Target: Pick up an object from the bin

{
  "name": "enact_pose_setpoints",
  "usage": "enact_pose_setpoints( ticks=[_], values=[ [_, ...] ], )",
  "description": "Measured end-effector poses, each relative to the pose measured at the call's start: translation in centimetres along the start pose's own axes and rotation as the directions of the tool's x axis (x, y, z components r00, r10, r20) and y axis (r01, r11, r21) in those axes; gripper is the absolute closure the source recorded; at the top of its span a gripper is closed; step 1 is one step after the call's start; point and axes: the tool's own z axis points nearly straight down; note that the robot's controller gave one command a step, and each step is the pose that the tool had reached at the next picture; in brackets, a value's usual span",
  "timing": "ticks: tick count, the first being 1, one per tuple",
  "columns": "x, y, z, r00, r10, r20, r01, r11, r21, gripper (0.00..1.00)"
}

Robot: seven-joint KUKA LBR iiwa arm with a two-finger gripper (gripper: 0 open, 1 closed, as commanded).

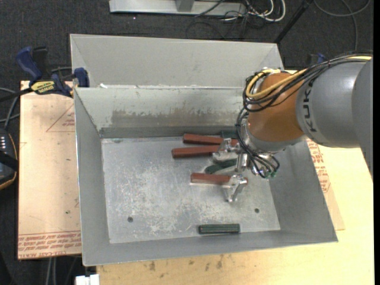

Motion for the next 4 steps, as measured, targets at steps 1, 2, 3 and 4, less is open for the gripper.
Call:
enact_pose_setpoints(
  ticks=[1,2,3,4],
  values=[
    [-0.3,0.7,-0.5,0.994,0.113,0.017,-0.113,0.994,0.003,1.00],
    [-0.3,0.7,-0.5,0.994,0.112,0.017,-0.113,0.994,0.003,1.00],
    [-0.2,0.8,-0.7,0.994,0.112,0.013,-0.112,0.994,0.003,1.00],
    [0.1,0.9,-1.7,0.994,0.111,-0.005,-0.111,0.994,0.000,1.00]
  ],
)
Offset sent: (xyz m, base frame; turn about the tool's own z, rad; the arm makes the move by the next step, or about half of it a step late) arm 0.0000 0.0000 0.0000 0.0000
